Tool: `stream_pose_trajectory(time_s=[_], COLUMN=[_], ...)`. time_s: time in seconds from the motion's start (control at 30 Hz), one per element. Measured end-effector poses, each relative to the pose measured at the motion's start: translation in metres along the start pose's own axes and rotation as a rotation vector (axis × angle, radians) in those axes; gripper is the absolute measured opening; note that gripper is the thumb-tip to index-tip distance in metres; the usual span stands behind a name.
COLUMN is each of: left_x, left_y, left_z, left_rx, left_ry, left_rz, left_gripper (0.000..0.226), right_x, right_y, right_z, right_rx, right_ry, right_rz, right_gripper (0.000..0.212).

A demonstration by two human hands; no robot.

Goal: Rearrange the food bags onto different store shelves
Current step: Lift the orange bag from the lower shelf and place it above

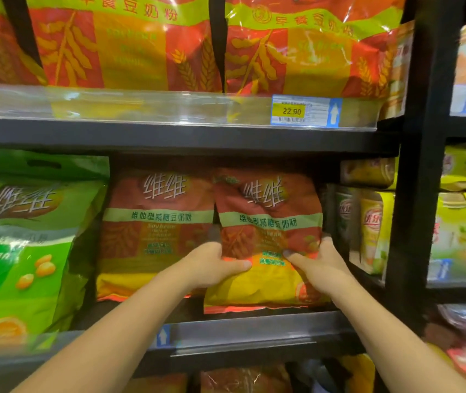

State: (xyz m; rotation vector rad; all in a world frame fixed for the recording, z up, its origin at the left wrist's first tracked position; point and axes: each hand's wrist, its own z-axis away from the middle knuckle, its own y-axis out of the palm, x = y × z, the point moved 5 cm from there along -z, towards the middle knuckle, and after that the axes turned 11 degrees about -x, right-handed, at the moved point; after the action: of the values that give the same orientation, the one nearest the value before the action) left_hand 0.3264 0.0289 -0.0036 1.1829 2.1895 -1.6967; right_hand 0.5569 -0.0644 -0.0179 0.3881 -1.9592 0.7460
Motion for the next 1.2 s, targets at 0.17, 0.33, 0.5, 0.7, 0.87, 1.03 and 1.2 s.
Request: stream_pose_trajectory(time_s=[0.17, 0.33, 0.5, 0.7, 0.87, 1.03, 1.2], left_x=[-0.004, -0.011, -0.016, -0.011, -0.014, -0.013, -0.011], left_y=[-0.003, -0.016, -0.015, 0.004, 0.009, 0.008, -0.005], left_z=[0.012, 0.027, 0.049, 0.059, 0.049, 0.046, 0.063], left_rx=[-0.106, -0.205, -0.274, -0.145, -0.127, -0.124, -0.103], left_ry=[0.009, 0.066, 0.249, 0.192, 0.103, 0.085, 0.108], left_rz=[-0.024, -0.212, -0.315, -0.261, -0.271, -0.265, -0.238], left_gripper=[0.053, 0.085, 0.109, 0.113, 0.104, 0.104, 0.104], right_x=[0.006, 0.019, 0.026, 0.012, 0.011, 0.014, 0.019], right_y=[-0.003, -0.013, -0.016, -0.007, 0.000, 0.003, -0.008], right_z=[0.007, 0.017, 0.039, 0.048, 0.042, 0.041, 0.050], right_rx=[0.002, -0.035, 0.005, 0.121, 0.119, 0.113, 0.157], right_ry=[-0.001, -0.154, -0.417, -0.468, -0.426, -0.407, -0.400], right_rz=[0.024, 0.218, 0.464, 0.592, 0.587, 0.593, 0.603], right_gripper=[0.084, 0.104, 0.098, 0.100, 0.092, 0.092, 0.097])
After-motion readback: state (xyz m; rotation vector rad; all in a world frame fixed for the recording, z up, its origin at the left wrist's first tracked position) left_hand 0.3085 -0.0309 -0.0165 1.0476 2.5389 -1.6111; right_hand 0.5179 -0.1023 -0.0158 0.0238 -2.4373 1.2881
